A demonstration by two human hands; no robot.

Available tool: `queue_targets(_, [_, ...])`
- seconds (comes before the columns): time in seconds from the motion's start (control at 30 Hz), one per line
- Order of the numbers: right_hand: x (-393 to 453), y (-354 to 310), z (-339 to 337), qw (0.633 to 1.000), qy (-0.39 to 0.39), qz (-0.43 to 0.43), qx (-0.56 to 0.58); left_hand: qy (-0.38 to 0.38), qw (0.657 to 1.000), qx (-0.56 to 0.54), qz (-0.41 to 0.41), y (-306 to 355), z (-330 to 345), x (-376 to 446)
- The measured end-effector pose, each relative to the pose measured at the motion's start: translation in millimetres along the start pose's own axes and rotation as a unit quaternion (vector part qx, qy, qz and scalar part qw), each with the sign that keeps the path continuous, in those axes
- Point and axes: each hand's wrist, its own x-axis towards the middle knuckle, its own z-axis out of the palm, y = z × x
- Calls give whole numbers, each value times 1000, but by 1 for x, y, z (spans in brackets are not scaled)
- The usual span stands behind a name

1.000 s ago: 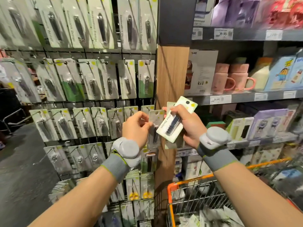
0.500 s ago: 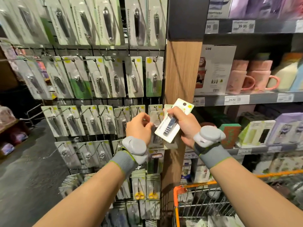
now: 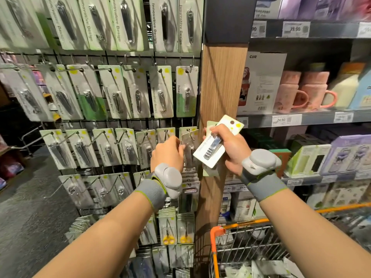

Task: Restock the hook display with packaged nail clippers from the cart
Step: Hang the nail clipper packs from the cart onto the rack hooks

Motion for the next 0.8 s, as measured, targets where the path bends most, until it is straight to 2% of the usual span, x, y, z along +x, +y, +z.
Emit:
queue_targets(0.1, [-11,-10,-8,999,-21,-15,43,-51,998,37,9,1,-14,-7])
queue_targets(0.17, [-24,-20,-12,996,-45,-32,63,-74,996,-4,47,6,-30,-15])
queue_targets(0.23, [-32,-26,-10,995,-62,-44,68,-81,983,-145,73,17,-47,-20])
queue_targets(0.3, [-39,-31,-3,996,-52,-51,46,-125,944,-299,58,35,-67,-29])
queue_targets(0.33, [-43,-33,0,997,-44,-54,37,-153,927,-339,53,42,-75,-33])
queue_targets(0.4, [-46,-38,6,998,-30,-56,28,-177,935,-297,82,49,-83,-37])
queue_targets(0.5, [-52,-45,12,998,-36,-46,16,-160,954,-235,96,50,-91,-38])
queue_targets(0.6, [-56,-54,15,994,-99,24,47,-154,949,-257,95,49,-97,-36])
queue_targets(0.7, [-54,-59,15,970,-194,96,107,-151,933,-314,91,45,-105,-33])
queue_targets(0.8, [-51,-62,12,946,-241,106,189,-148,915,-368,77,39,-113,-31])
